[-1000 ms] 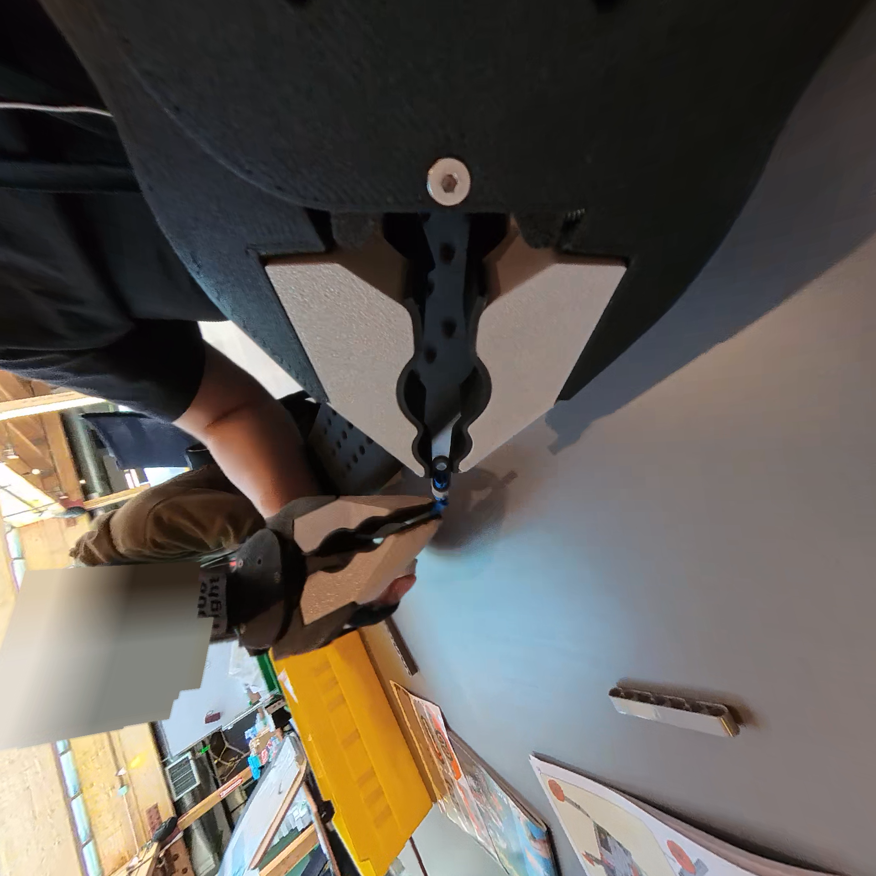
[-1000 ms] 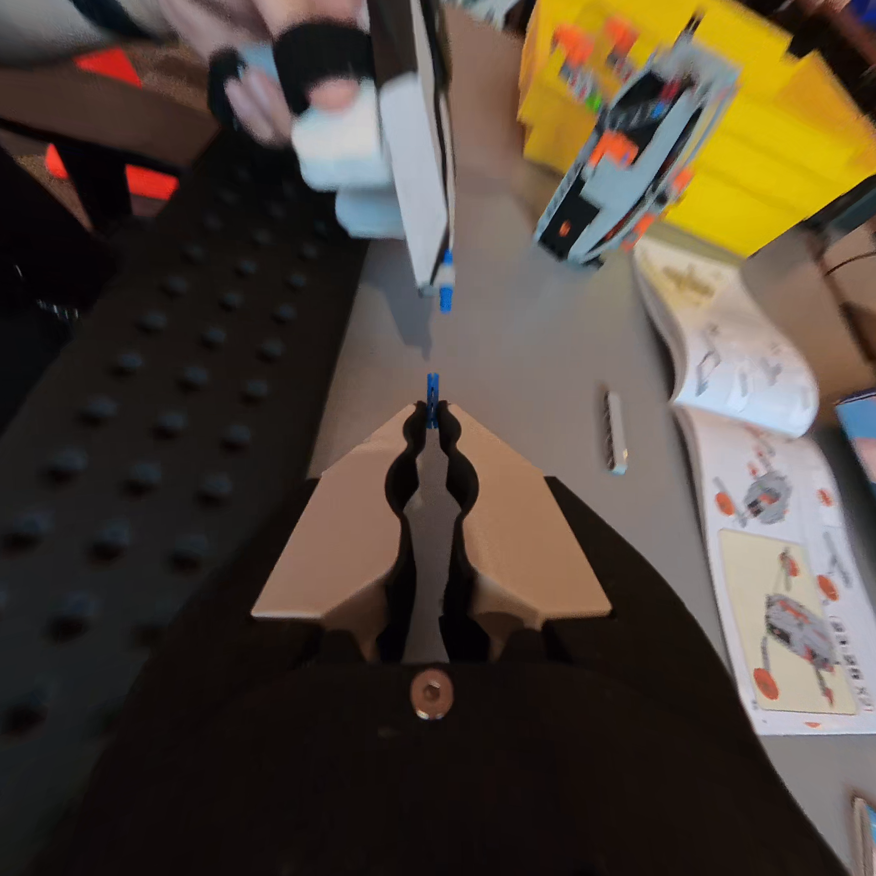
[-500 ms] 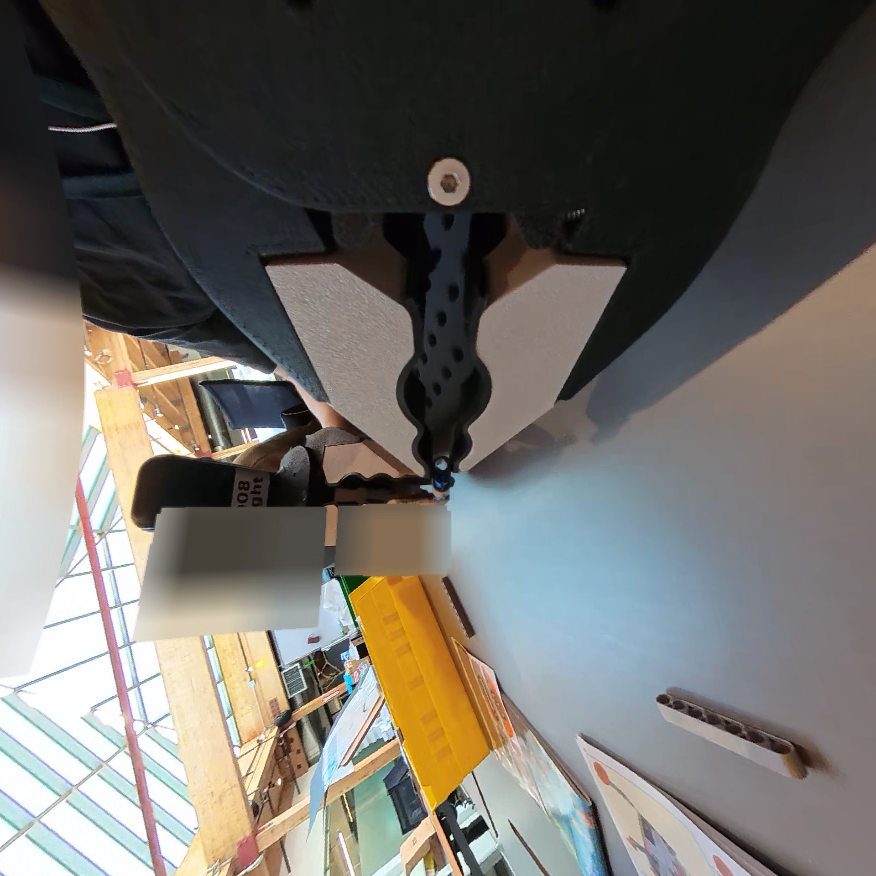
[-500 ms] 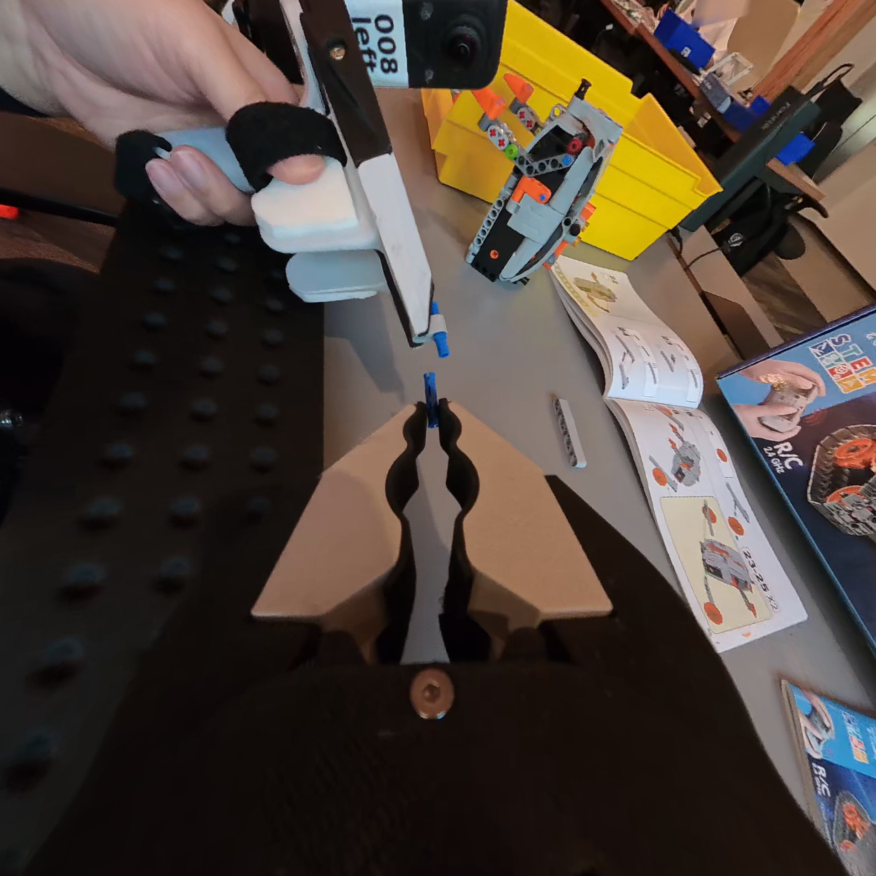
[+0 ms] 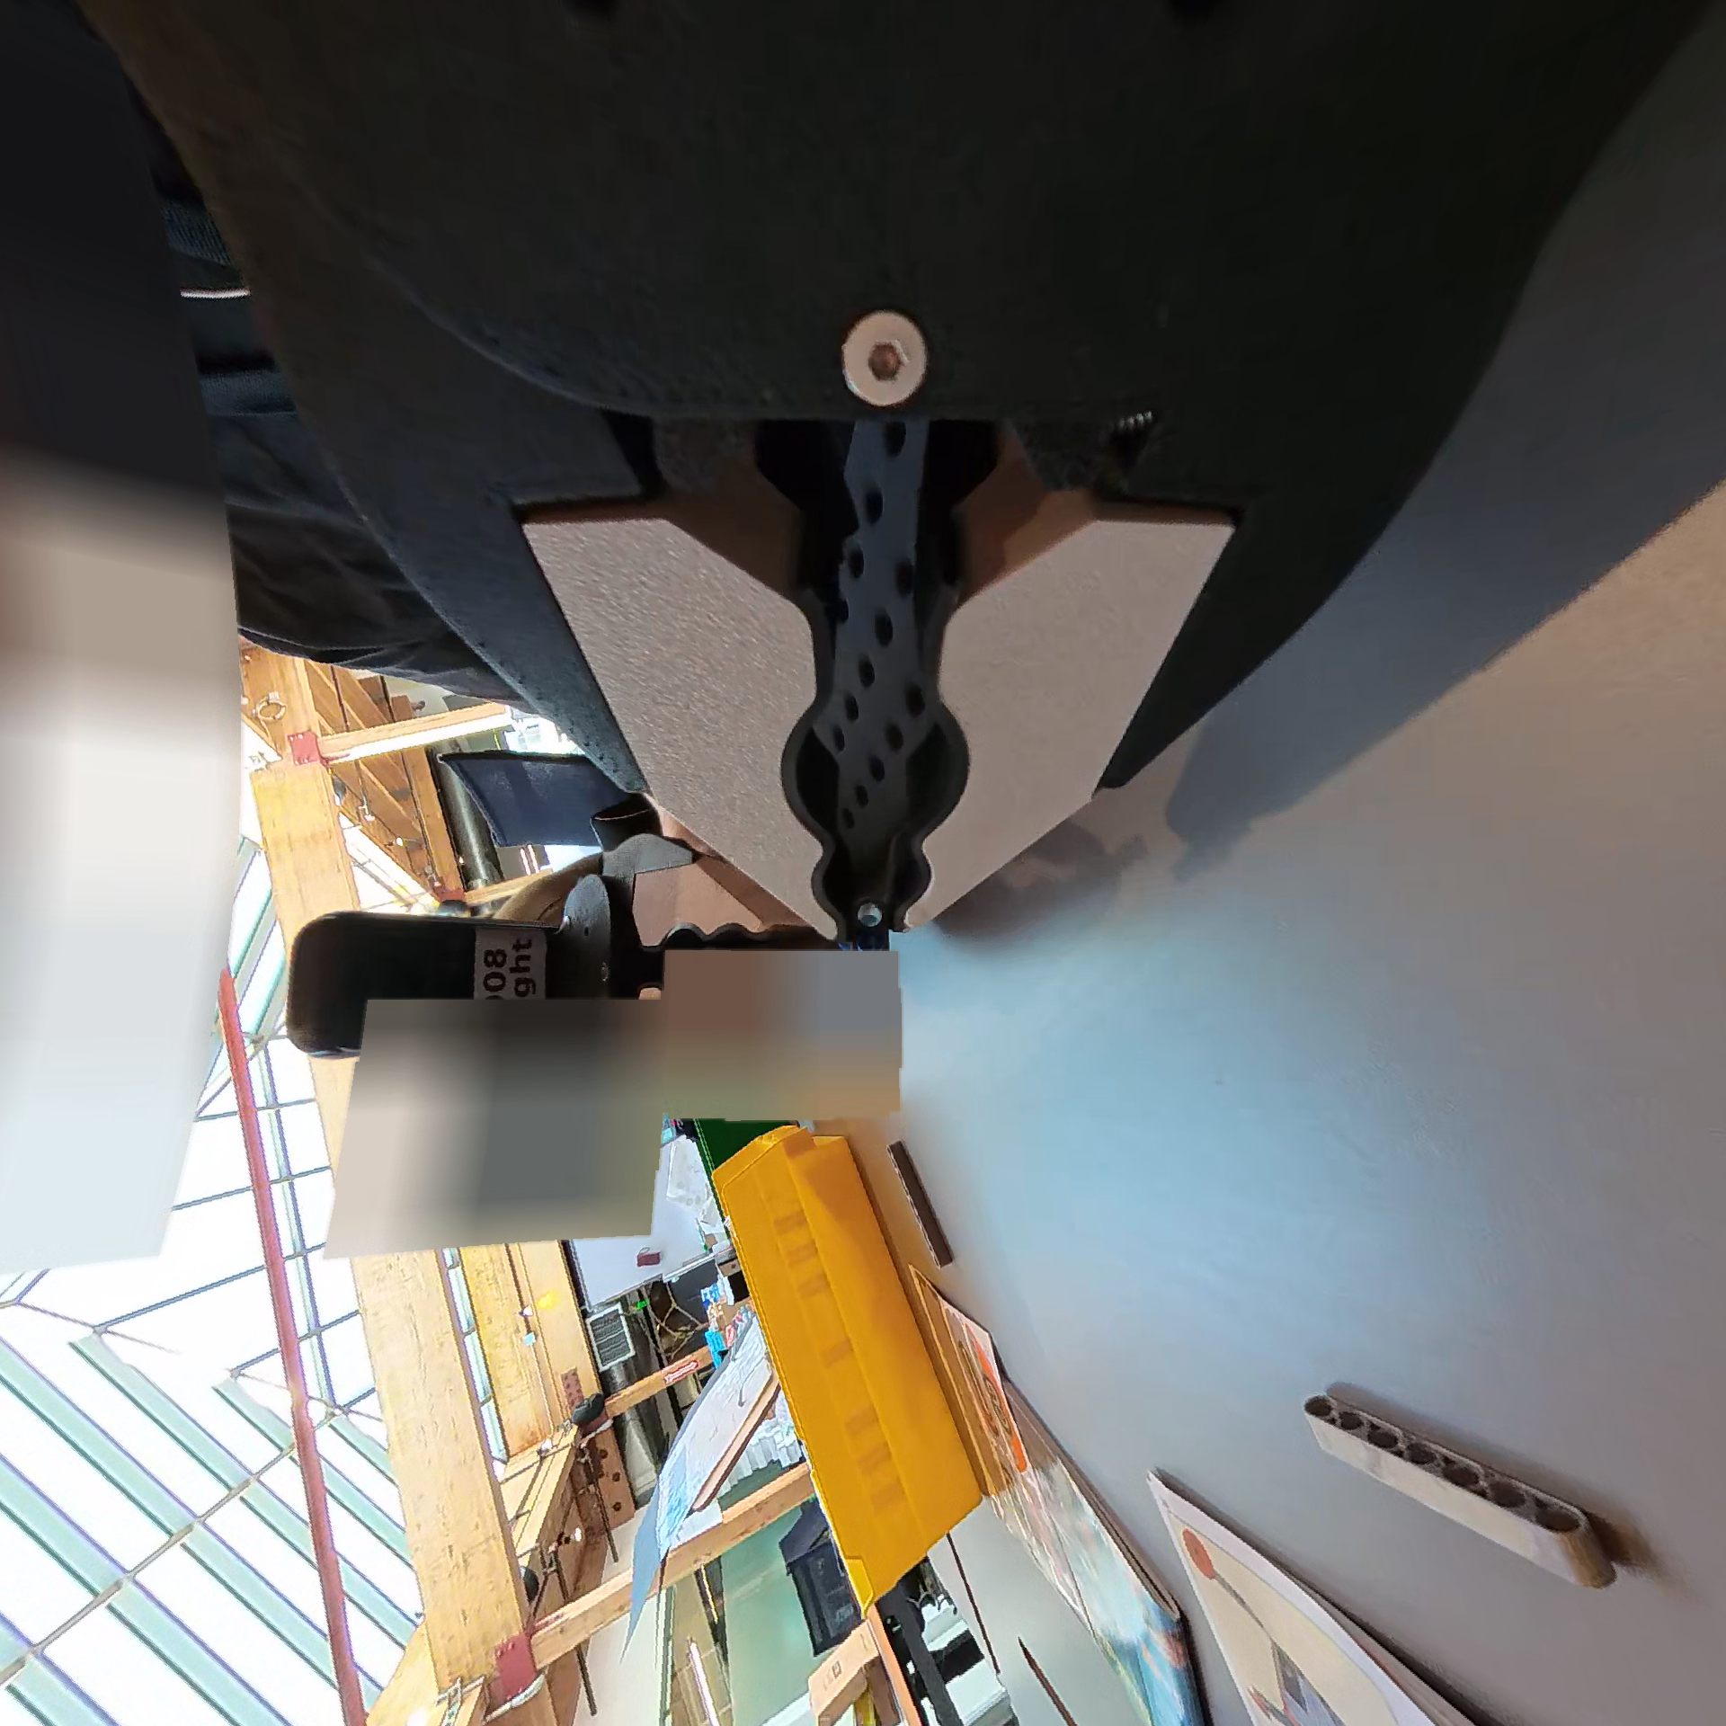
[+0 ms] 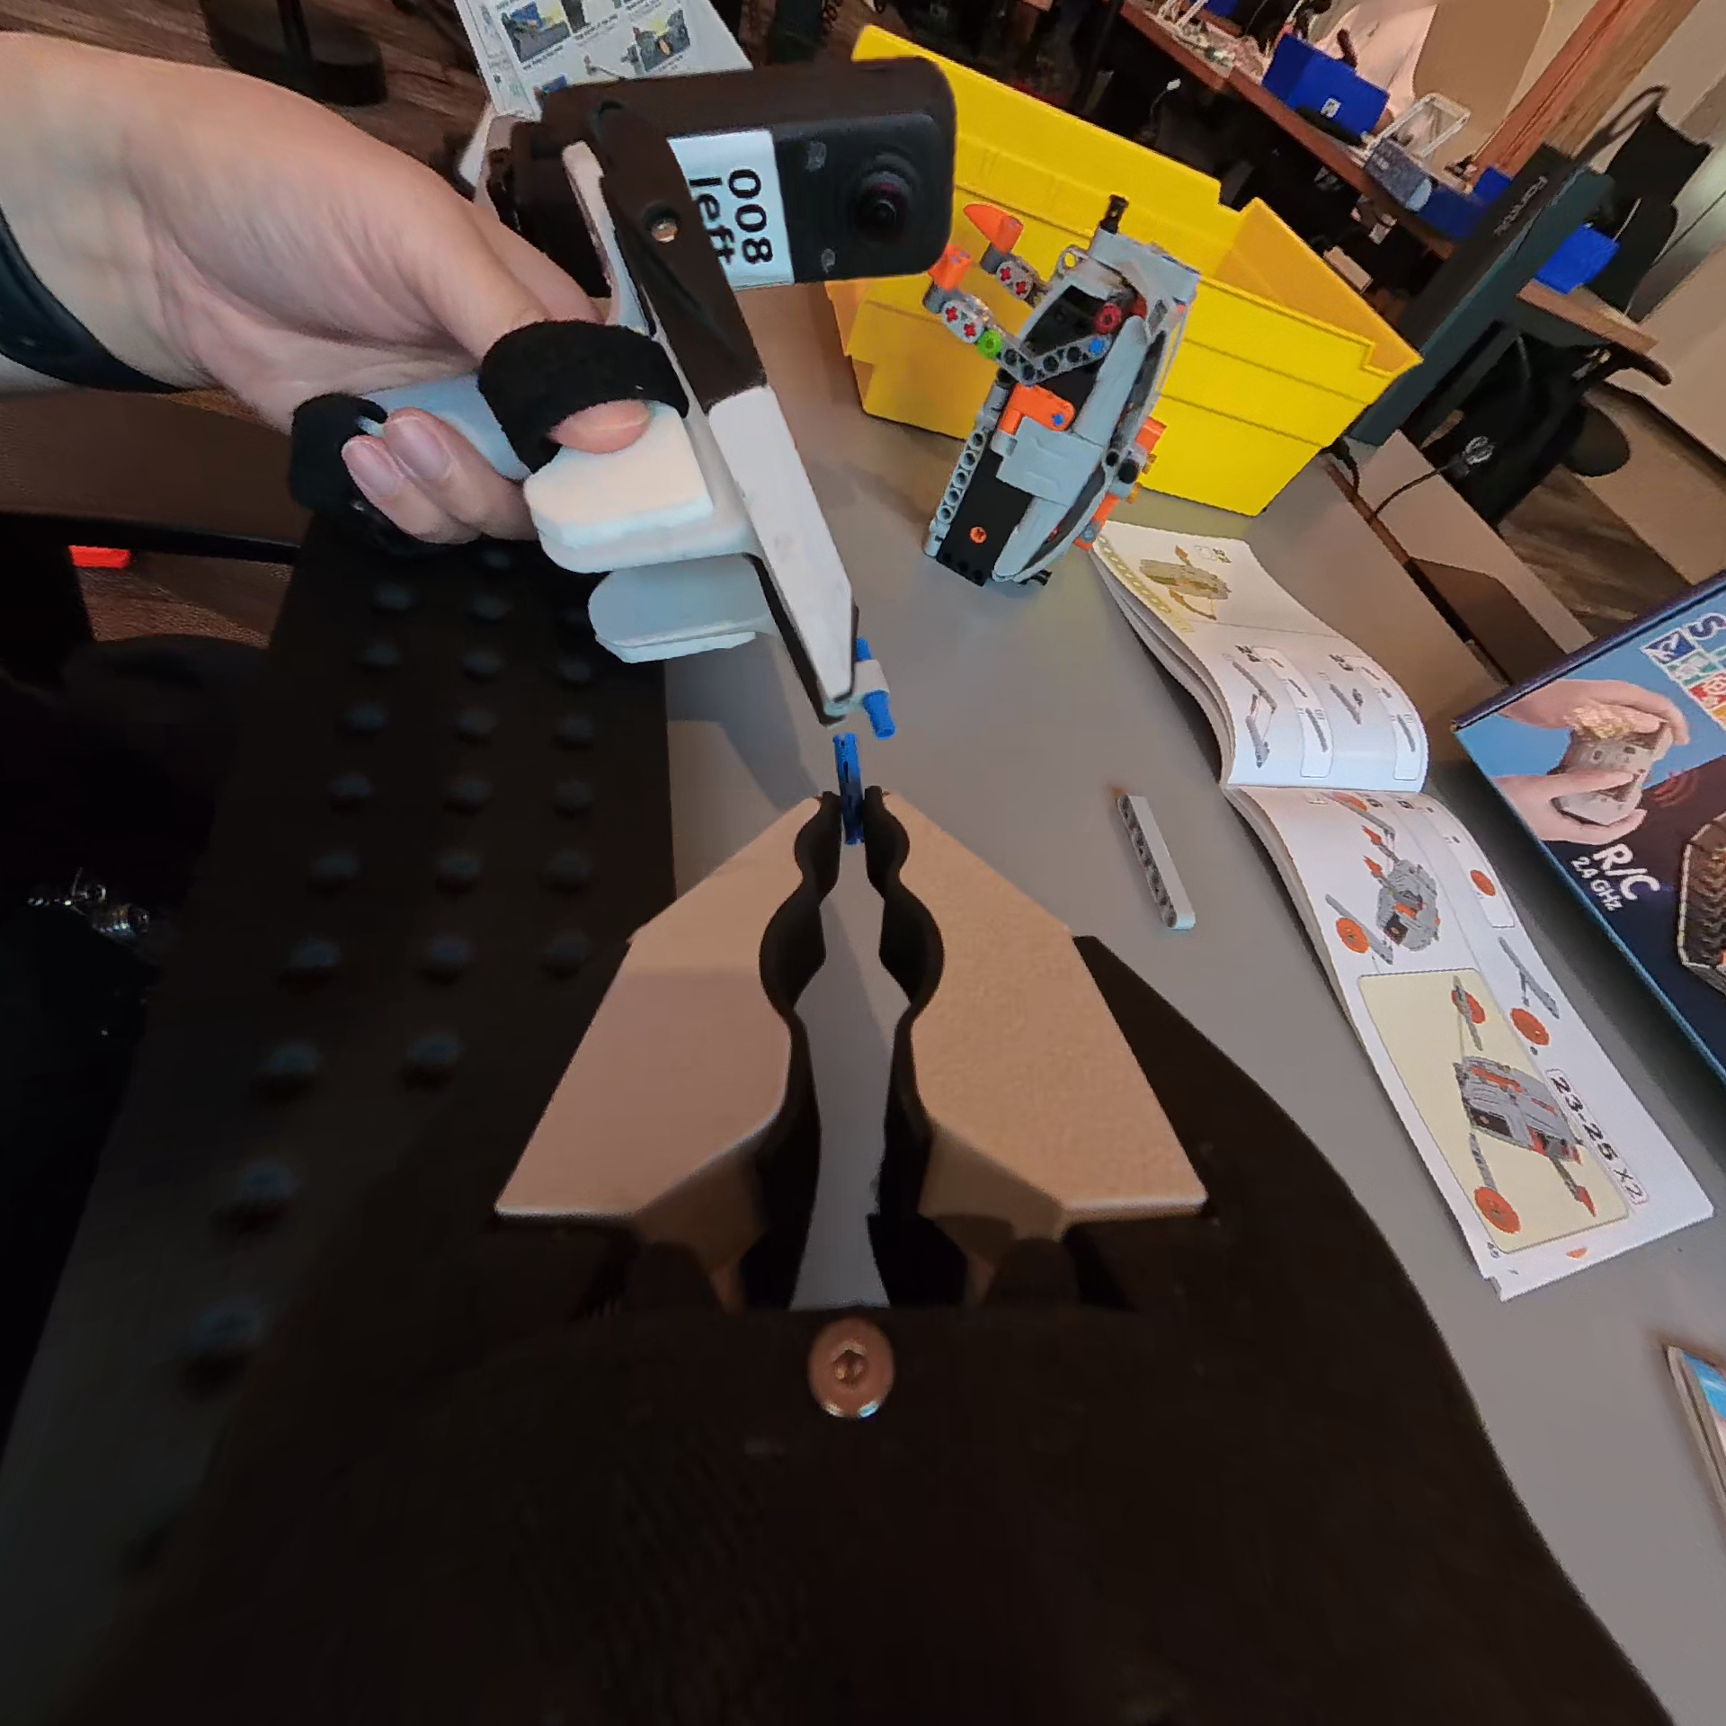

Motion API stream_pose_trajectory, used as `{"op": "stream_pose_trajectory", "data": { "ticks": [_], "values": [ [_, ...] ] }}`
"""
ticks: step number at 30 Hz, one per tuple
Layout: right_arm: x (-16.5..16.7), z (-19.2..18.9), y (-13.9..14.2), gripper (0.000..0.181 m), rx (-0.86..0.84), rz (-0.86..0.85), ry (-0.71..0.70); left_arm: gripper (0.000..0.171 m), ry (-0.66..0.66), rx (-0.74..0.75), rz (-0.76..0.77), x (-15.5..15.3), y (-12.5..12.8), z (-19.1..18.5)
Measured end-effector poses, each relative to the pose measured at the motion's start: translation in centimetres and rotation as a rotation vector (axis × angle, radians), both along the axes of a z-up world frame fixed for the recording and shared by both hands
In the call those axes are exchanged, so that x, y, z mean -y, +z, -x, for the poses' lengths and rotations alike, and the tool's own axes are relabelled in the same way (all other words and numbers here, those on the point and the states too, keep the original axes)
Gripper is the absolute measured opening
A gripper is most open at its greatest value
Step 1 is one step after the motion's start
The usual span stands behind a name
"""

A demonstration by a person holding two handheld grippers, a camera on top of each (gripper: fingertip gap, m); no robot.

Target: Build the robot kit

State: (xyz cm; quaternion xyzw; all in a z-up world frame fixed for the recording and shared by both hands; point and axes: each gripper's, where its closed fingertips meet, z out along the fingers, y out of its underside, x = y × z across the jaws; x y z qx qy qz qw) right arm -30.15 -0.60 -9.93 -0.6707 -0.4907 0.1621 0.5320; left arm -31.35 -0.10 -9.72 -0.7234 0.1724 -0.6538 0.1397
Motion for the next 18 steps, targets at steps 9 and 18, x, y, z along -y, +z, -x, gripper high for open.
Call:
{"op": "stream_pose_trajectory", "data": {
  "ticks": [9,18],
  "values": [
    [0.11,0.50,0.76,0.004,-0.013,-0.064,-0.053,0.005,-0.021,0.063,0.051,0.47,0.59,-0.25],
    [0.02,0.63,0.48,0.003,0.079,-0.144,-0.079,0.005,-0.024,0.074,0.053,0.58,0.74,-0.39]
  ]
}}
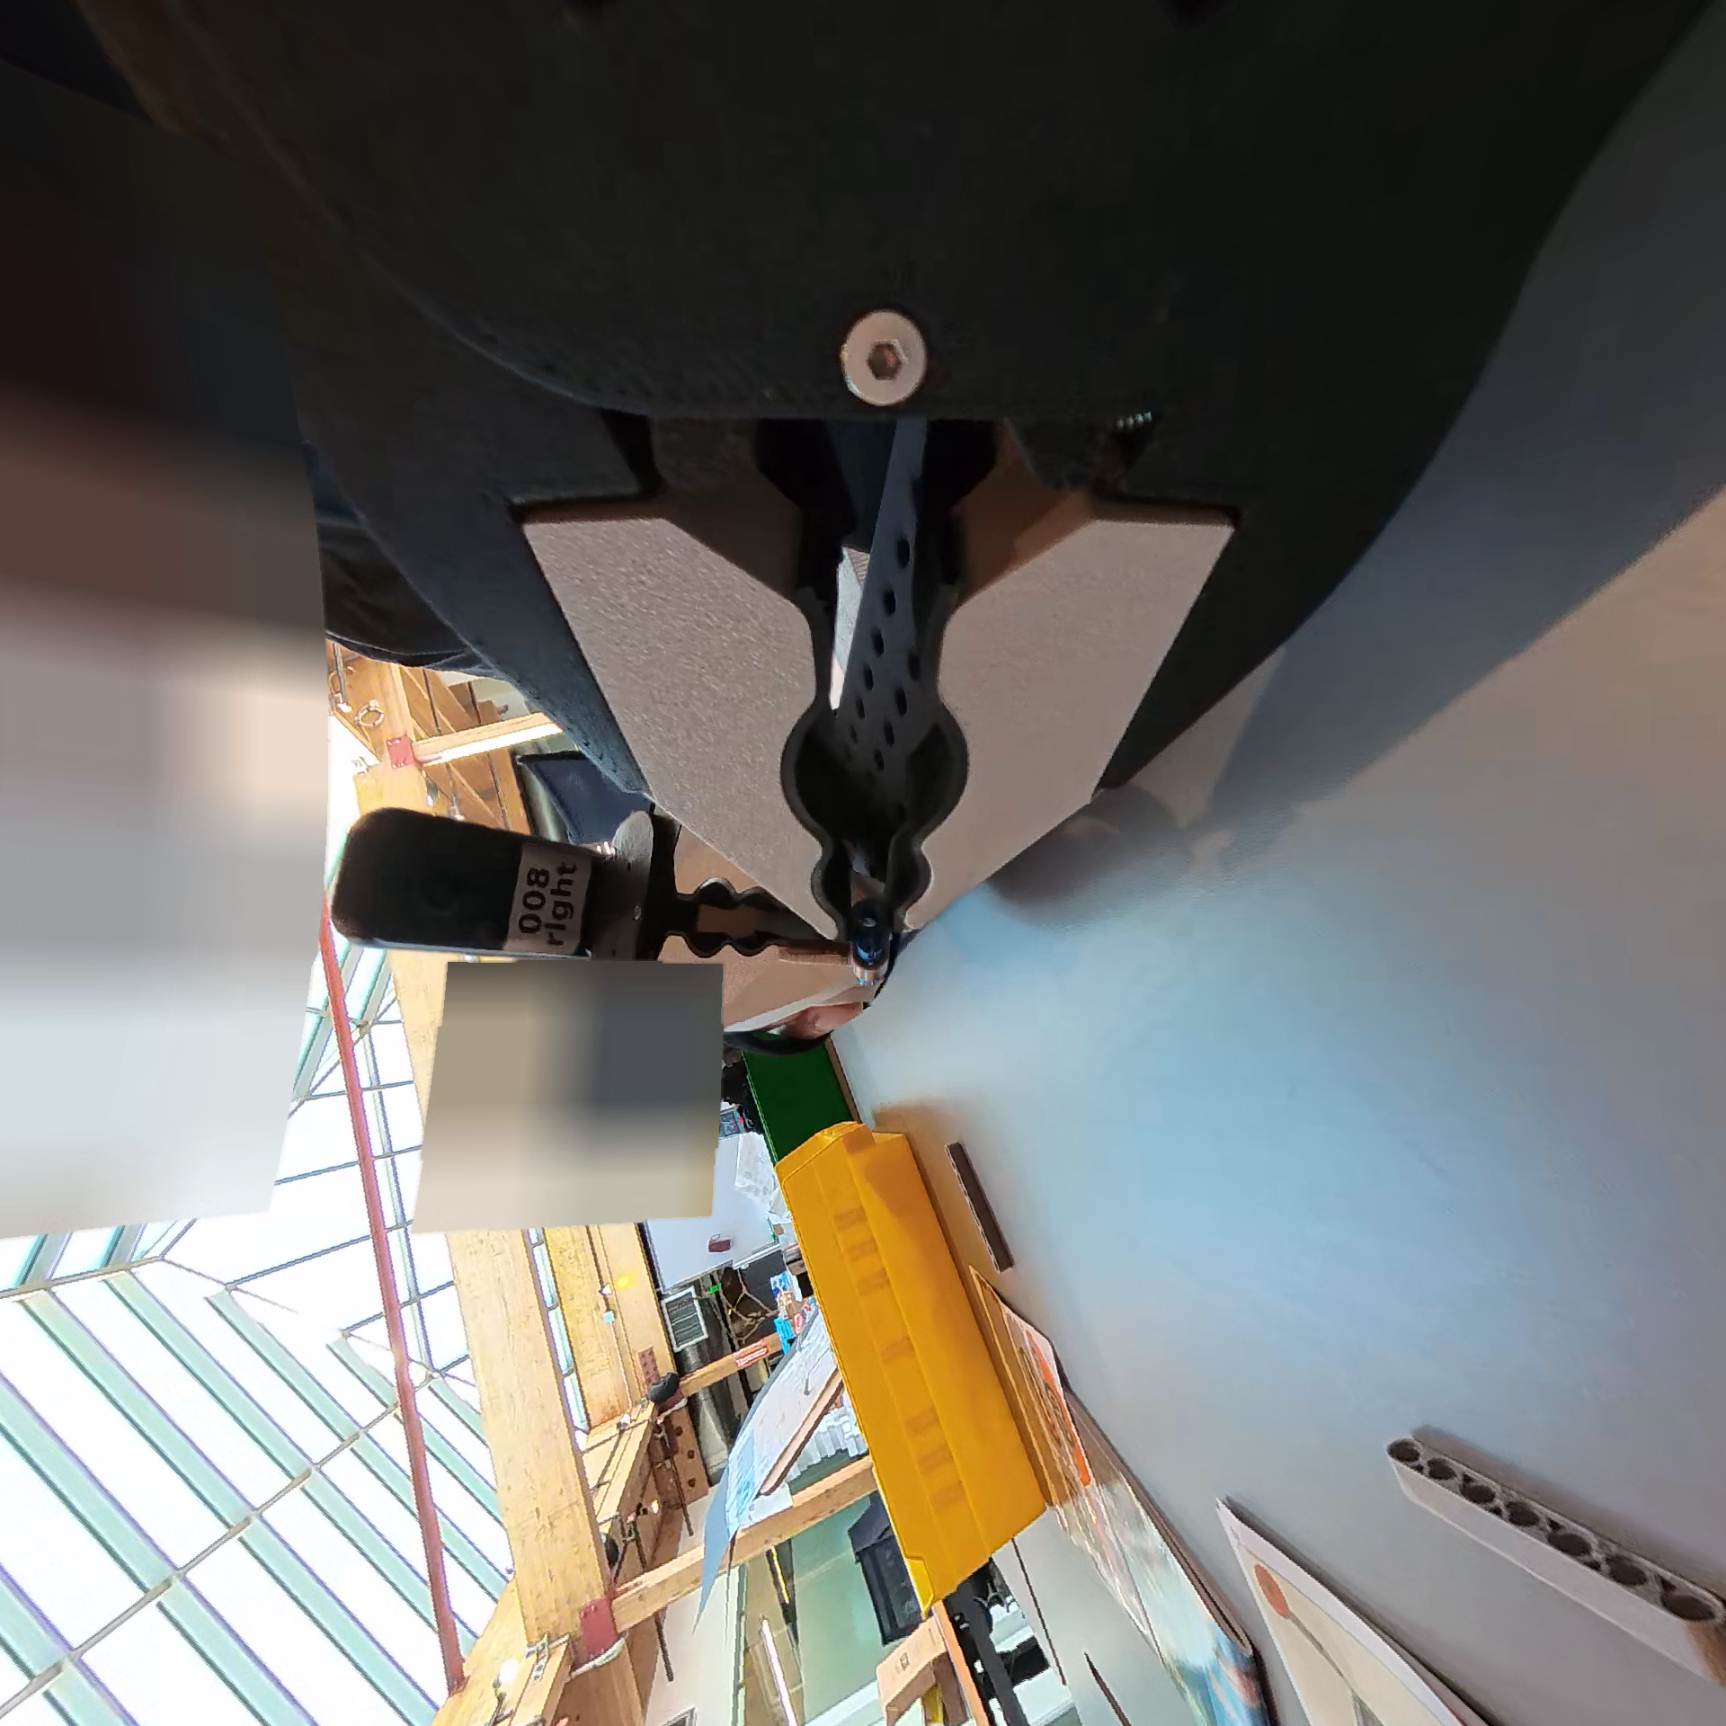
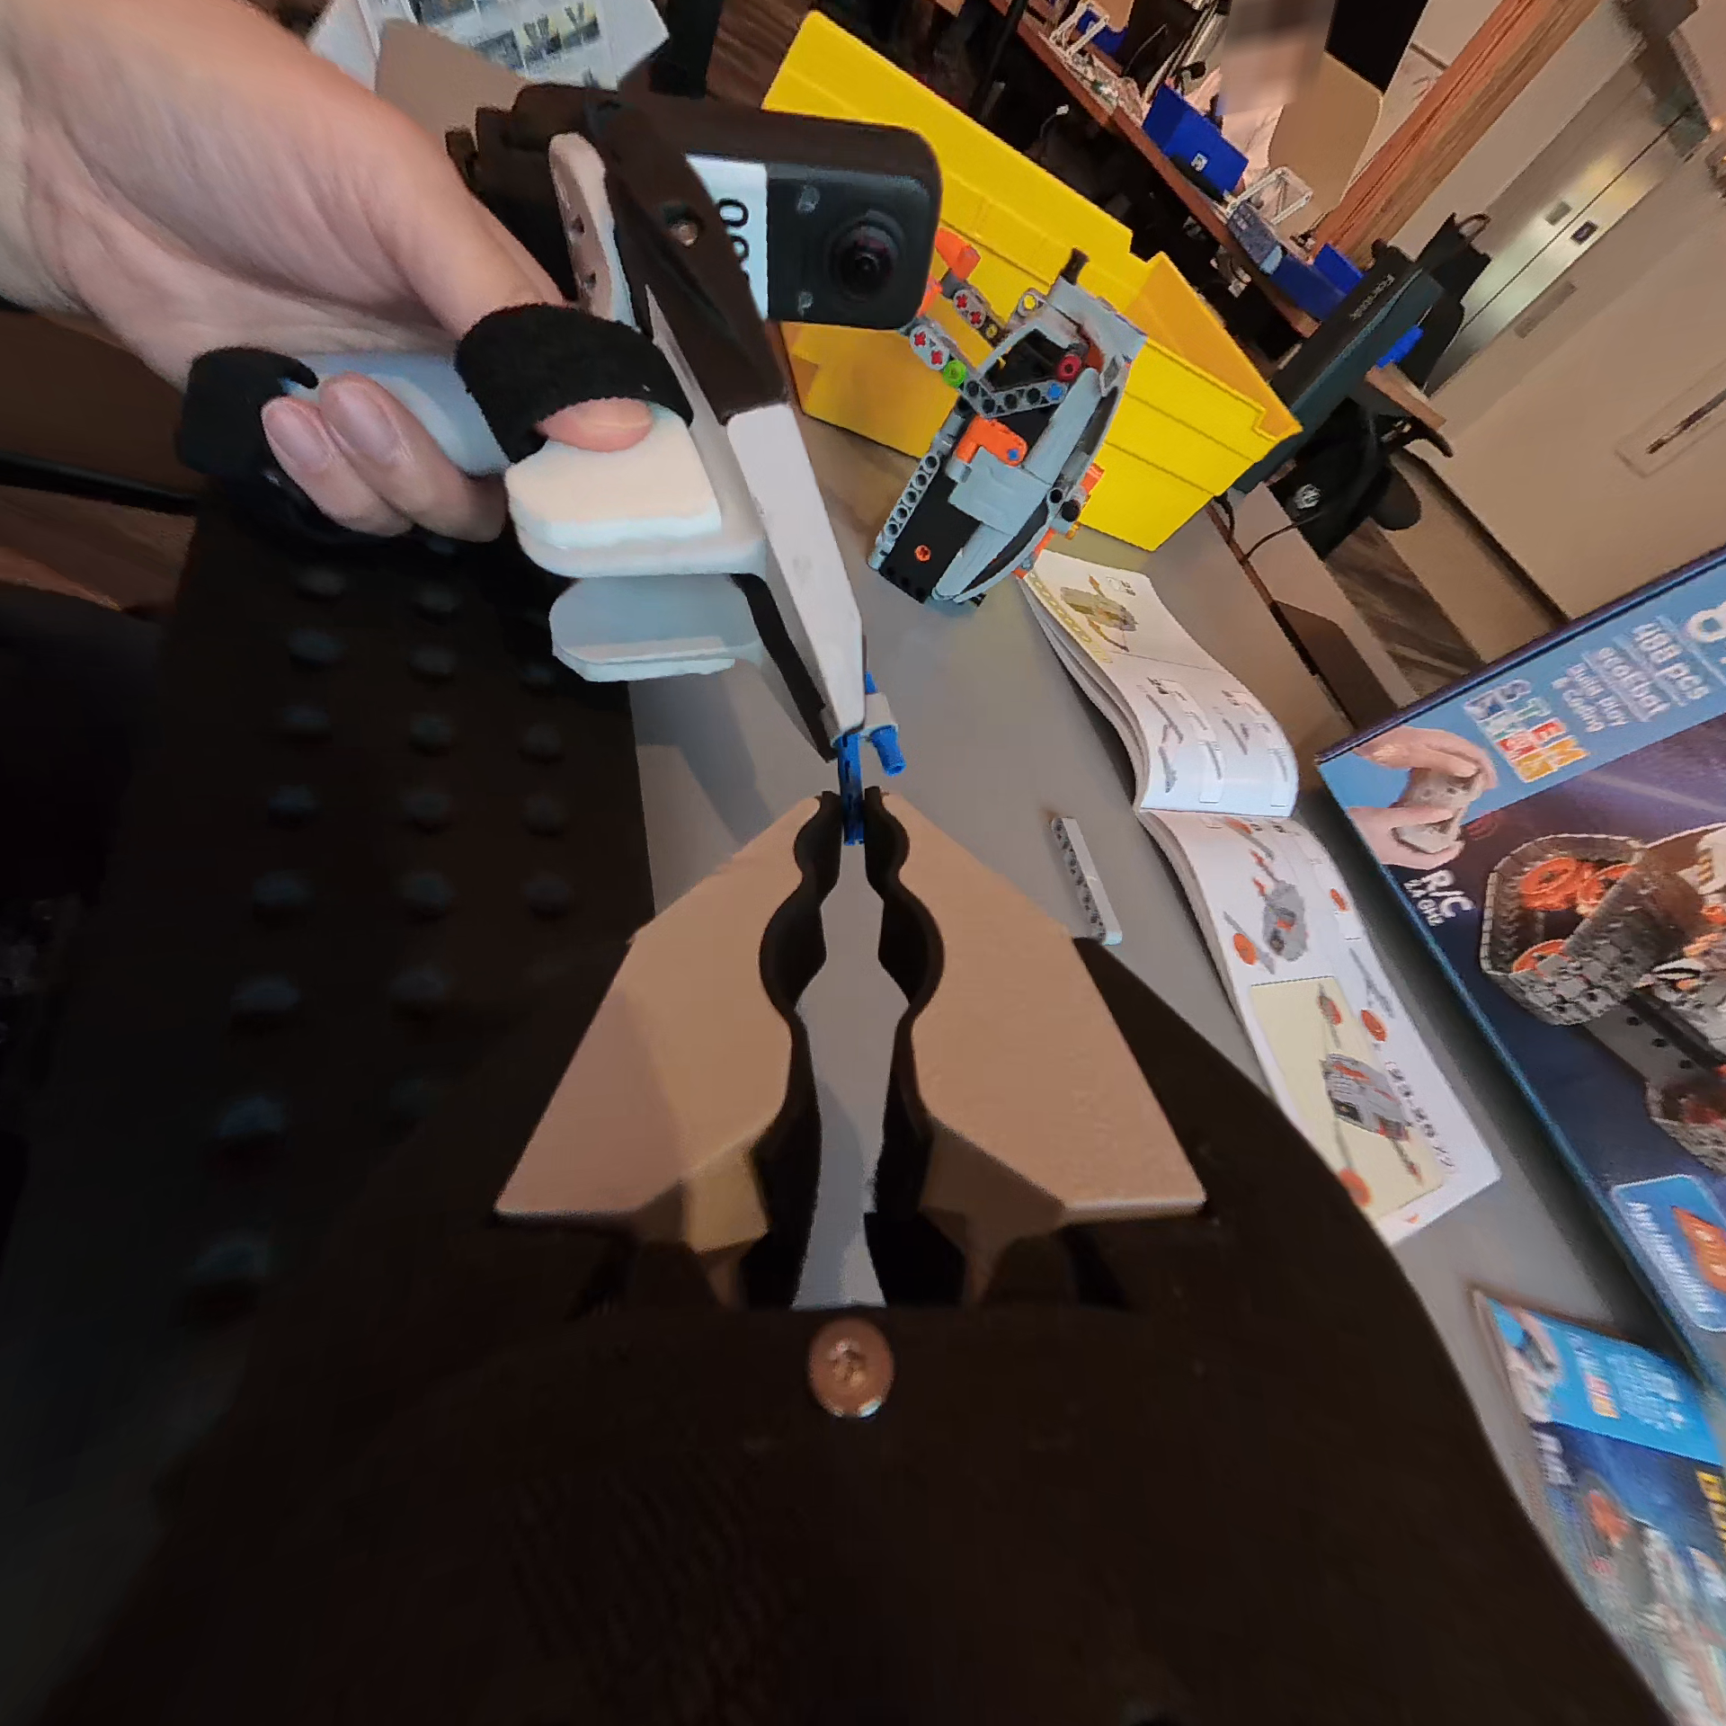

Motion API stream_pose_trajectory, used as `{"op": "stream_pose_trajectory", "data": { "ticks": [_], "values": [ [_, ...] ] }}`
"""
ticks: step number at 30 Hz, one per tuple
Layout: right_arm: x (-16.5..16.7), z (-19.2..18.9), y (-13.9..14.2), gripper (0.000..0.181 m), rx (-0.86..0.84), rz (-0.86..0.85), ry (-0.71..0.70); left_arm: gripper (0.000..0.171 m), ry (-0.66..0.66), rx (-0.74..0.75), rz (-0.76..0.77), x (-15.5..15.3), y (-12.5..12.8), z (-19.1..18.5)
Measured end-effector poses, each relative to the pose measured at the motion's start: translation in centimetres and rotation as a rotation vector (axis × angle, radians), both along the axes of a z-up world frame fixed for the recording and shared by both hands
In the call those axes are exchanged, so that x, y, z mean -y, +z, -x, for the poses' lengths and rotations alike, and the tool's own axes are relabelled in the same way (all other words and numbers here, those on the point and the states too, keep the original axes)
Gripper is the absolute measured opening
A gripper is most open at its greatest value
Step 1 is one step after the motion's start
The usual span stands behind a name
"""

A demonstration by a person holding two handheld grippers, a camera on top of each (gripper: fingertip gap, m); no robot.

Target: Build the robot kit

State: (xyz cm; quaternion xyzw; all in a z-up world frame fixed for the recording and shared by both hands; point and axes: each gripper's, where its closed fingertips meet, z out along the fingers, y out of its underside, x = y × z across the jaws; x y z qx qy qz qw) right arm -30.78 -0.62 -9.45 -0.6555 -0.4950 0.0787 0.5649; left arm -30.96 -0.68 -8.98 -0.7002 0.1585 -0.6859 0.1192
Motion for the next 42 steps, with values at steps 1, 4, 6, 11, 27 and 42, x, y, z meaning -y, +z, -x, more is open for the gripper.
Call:
{"op": "stream_pose_trajectory", "data": {
  "ticks": [1,4,6,11,27,42],
  "values": [
    [0.0,0.0,0.0,0.003,0.026,-0.025,-0.003,0.005,0.003,-0.005,-0.001,0.0,-0.1,0.0],
    [0.1,0.1,-0.3,0.003,0.086,-0.078,0.006,0.005,0.001,-0.017,0.007,0.0,-0.3,0.0],
    [0.4,0.1,-0.3,0.003,0.084,-0.078,0.032,0.005,-0.012,-0.025,0.010,0.2,-0.4,0.0],
    [1.1,0.2,-0.9,0.003,0.119,-0.101,0.098,0.005,-0.070,-0.068,-0.003,0.9,-1.0,0.0],
    [1.9,1.0,-2.1,0.003,0.145,-0.109,0.138,0.005,-0.121,-0.146,0.014,1.4,-2.3,0.4],
    [2.1,1.3,-2.4,0.003,0.151,-0.115,0.172,0.006,-0.180,-0.172,-0.005,1.9,-2.6,0.8]
  ]
}}
